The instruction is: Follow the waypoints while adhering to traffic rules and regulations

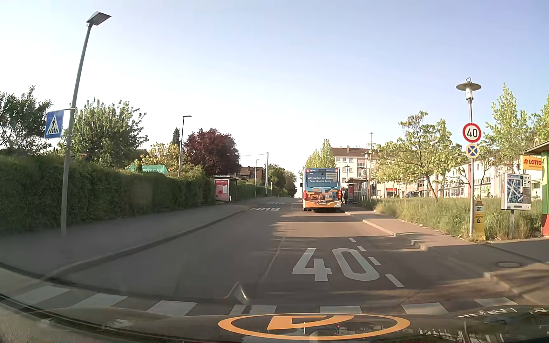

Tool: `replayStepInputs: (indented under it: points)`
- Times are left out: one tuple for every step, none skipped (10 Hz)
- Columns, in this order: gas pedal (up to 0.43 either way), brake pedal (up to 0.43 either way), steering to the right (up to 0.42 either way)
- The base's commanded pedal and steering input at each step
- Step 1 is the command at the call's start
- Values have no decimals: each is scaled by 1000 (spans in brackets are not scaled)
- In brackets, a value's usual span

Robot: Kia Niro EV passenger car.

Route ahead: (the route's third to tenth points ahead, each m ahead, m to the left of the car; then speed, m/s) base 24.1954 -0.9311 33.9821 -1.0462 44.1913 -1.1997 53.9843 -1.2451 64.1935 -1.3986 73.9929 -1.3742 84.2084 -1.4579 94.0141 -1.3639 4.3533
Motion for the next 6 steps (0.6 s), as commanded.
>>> replayStepInputs:
  points:
    - [642, 0, -22]
    - [642, 0, -22]
    - [642, 0, -22]
    - [642, 0, -22]
    - [642, 0, -24]
    - [642, 0, -25]
